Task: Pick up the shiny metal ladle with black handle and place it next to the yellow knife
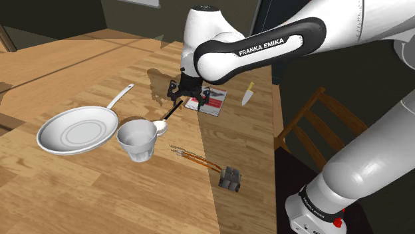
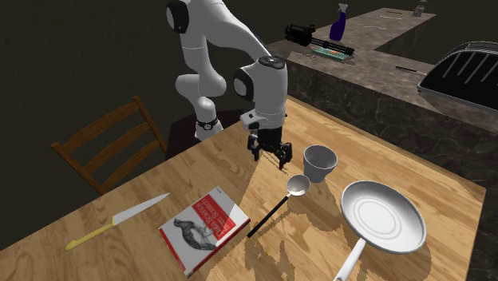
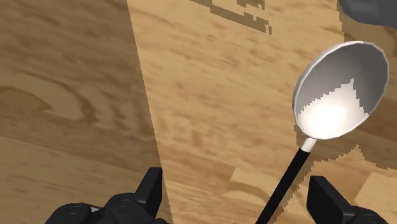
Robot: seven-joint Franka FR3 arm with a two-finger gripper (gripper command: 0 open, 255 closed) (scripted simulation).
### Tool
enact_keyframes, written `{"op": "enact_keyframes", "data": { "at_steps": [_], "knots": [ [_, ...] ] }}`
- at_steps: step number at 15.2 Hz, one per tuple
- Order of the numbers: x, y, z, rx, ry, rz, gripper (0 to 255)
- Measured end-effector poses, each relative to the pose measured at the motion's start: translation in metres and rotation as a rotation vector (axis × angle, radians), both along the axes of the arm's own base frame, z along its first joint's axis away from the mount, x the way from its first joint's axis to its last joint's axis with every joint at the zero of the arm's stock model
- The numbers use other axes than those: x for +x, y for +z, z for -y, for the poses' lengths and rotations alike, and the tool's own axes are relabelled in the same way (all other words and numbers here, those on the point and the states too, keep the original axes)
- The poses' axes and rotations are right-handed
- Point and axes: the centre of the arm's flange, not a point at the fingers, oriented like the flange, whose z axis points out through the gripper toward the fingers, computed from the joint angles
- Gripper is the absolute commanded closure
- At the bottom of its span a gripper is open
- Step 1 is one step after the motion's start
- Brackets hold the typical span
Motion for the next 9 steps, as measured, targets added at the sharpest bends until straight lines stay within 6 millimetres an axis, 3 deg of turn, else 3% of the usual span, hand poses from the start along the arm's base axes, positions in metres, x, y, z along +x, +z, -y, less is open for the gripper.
{"op": "enact_keyframes", "data": {
  "at_steps": [9],
  "knots": [
    [0.093,-0.063,-0.026,-0.005,-0.281,-0.002,0]
  ]
}}
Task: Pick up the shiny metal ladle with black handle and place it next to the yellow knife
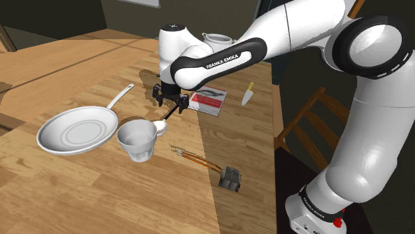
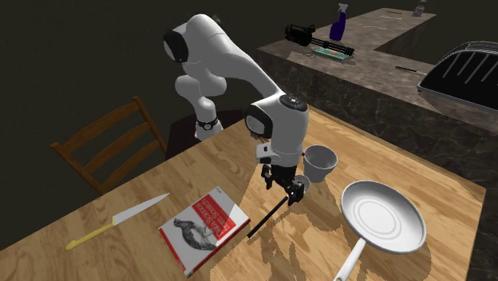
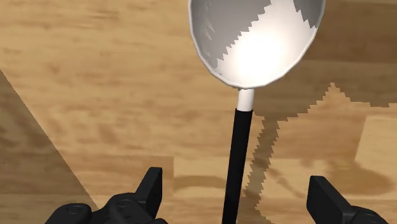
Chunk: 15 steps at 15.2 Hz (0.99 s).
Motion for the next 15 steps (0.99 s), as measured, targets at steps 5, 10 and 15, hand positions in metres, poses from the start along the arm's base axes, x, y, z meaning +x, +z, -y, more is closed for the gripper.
{"op": "enact_keyframes", "data": {
  "at_steps": [5,10,15],
  "knots": [
    [0.011,-0.027,0.001,-0.002,-0.027,0.001,0],
    [0.014,-0.045,0.001,-0.002,-0.027,0.001,0],
    [0.014,-0.046,0.001,-0.002,-0.027,0.001,255]
  ]
}}
